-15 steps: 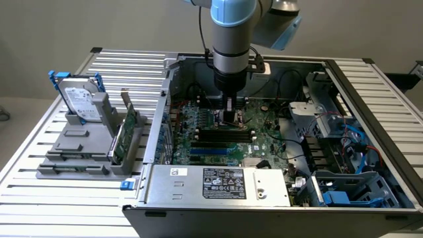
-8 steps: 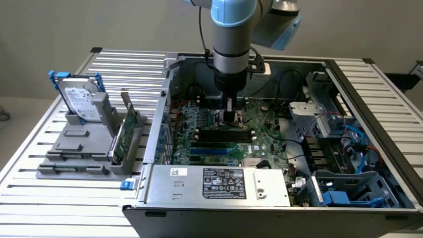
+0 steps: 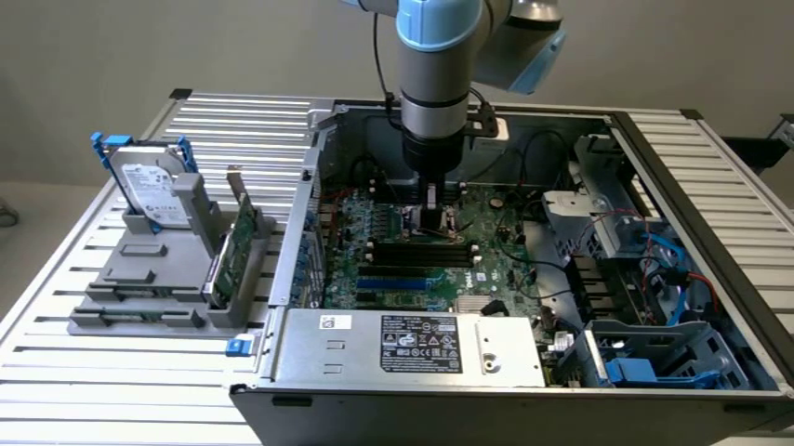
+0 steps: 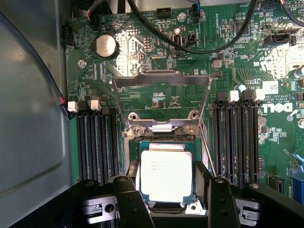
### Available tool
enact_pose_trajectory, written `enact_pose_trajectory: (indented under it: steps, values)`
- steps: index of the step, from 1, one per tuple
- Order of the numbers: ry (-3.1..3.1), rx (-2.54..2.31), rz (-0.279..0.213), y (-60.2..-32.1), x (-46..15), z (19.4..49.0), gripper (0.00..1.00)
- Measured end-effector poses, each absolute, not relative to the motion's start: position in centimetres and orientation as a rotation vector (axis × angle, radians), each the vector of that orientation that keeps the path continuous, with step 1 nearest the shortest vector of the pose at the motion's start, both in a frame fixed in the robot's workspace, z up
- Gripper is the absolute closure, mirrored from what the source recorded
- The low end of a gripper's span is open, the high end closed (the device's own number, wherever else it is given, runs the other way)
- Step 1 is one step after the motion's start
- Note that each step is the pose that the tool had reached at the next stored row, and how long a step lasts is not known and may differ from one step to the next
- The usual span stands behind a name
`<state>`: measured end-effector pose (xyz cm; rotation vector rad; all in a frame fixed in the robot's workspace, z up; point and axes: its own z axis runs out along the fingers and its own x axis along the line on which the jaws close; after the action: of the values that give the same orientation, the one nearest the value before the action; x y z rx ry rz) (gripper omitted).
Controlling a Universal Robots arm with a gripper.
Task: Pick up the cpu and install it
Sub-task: 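Place the cpu into insertion slot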
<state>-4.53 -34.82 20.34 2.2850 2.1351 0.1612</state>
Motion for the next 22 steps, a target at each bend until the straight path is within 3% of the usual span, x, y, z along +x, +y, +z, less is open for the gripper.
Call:
enact_pose_trajectory:
  steps: [22]
  values:
    - [2.172,2.248,0.158,-34.82,-4.56,19.89,0.45]
